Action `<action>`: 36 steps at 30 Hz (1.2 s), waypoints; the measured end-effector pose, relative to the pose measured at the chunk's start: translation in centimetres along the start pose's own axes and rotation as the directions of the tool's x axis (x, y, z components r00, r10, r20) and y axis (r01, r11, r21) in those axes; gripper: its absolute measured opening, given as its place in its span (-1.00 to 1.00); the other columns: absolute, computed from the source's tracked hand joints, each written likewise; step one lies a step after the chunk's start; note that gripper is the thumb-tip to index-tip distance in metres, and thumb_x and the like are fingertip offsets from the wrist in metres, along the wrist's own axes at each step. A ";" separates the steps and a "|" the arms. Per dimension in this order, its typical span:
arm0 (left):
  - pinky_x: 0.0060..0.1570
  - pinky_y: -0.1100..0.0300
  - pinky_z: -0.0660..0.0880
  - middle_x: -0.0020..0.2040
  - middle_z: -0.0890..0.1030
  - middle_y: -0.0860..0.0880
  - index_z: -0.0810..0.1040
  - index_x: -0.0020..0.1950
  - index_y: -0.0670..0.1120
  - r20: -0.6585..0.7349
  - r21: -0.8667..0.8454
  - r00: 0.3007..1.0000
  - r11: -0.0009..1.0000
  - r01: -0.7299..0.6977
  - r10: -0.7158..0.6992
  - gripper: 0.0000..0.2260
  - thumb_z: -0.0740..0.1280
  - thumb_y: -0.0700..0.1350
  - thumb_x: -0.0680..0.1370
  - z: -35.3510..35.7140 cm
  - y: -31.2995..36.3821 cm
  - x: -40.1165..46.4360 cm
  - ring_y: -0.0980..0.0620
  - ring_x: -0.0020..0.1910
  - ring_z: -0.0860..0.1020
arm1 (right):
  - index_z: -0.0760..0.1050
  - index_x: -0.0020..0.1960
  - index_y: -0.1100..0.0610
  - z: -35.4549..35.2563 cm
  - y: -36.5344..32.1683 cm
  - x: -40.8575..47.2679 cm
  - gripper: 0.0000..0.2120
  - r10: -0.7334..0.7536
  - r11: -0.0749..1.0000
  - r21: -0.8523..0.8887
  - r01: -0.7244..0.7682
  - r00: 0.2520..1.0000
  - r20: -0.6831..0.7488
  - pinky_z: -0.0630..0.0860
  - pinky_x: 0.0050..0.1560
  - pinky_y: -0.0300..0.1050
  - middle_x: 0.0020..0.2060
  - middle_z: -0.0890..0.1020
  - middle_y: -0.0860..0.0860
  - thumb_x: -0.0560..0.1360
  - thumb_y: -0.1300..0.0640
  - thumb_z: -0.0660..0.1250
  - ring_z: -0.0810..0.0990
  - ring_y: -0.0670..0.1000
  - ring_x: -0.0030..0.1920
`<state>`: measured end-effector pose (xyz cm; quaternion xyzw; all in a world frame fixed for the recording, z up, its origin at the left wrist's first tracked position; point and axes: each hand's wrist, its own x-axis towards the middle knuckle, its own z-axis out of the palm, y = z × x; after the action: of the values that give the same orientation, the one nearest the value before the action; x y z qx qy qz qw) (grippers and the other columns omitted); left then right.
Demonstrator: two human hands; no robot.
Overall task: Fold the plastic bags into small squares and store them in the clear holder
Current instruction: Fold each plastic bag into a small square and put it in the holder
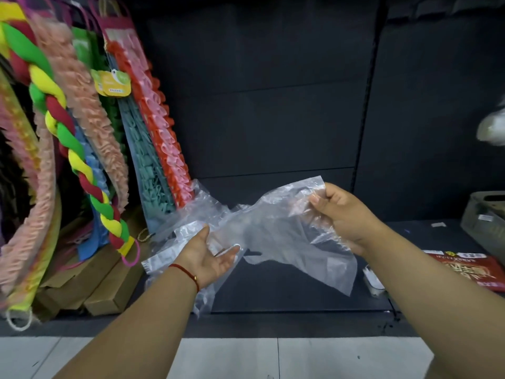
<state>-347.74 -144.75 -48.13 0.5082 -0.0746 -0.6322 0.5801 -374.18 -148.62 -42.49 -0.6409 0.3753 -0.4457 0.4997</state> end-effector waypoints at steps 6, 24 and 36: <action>-0.15 0.22 0.64 0.15 0.64 -0.15 0.51 0.27 -0.23 0.053 -0.073 0.979 0.978 -0.194 0.199 -0.55 0.27 0.10 0.58 -0.5 1.1 0.1 0.01 -0.01 0.63 | 0.49 -0.15 0.16 -0.4 1.7 0.6 -0.82 0.117 0.992 0.056 -0.113 0.990 -0.082 0.45 -0.22 -0.35 -0.23 0.61 0.10 0.62 0.16 0.25 0.54 -0.15 -0.30; -0.03 0.10 0.52 -0.15 0.56 -0.09 0.55 0.10 -0.19 -0.183 0.445 0.824 0.793 -0.416 0.536 -0.84 0.21 -0.18 0.65 -2.3 1.9 1.1 0.00 -0.15 0.55 | 0.50 -0.17 0.15 -1.1 3.6 2.1 -0.78 0.257 0.965 0.003 -0.264 0.936 -0.240 0.49 -0.21 -0.02 -0.29 0.71 0.11 0.62 0.09 0.27 0.70 0.21 -0.07; -0.03 0.36 0.51 -0.03 0.67 0.02 0.63 0.07 -0.01 0.505 0.542 0.695 0.438 -0.717 0.513 -0.84 0.45 -0.13 0.50 3.9 -2.4 -3.2 0.19 -0.04 0.60 | 0.58 -0.20 0.18 3.8 1.6 0.6 -0.84 0.038 0.888 -0.453 0.081 0.968 0.247 0.62 -0.09 -0.11 -0.31 0.68 0.02 0.52 0.14 0.41 0.68 -0.04 -0.27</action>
<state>-352.81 -143.32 -46.14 0.5354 -0.5684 -0.3558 0.5135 -370.41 -148.31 -44.29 -0.7960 0.3970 -0.2657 0.3718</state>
